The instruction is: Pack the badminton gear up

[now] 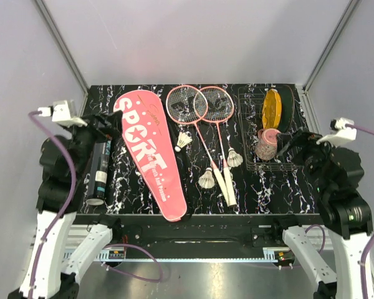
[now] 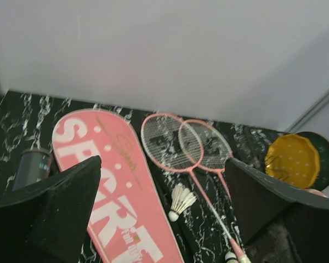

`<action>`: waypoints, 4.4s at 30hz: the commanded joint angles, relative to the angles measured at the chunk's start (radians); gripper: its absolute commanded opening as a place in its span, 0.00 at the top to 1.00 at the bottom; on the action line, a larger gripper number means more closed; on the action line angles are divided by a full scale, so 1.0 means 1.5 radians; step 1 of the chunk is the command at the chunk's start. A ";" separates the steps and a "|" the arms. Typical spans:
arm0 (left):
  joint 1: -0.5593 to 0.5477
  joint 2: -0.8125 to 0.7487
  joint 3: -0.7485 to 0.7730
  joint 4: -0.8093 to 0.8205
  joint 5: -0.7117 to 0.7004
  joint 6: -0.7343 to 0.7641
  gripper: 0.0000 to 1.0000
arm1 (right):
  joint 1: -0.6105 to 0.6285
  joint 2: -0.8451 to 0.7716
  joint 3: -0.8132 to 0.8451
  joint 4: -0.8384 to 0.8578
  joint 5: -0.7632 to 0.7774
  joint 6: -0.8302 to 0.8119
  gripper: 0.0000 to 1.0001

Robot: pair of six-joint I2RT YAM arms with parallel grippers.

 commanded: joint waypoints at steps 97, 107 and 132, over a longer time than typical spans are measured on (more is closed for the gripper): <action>-0.092 0.218 -0.059 -0.011 0.299 0.278 0.97 | 0.128 0.458 0.105 0.227 -0.512 0.093 0.05; -0.111 0.208 -0.063 0.014 0.366 0.380 0.92 | 0.183 0.540 0.260 0.204 -0.539 0.074 0.33; -0.140 0.233 -0.125 0.074 0.410 0.347 0.97 | 0.313 0.703 0.434 0.103 -0.522 0.055 0.65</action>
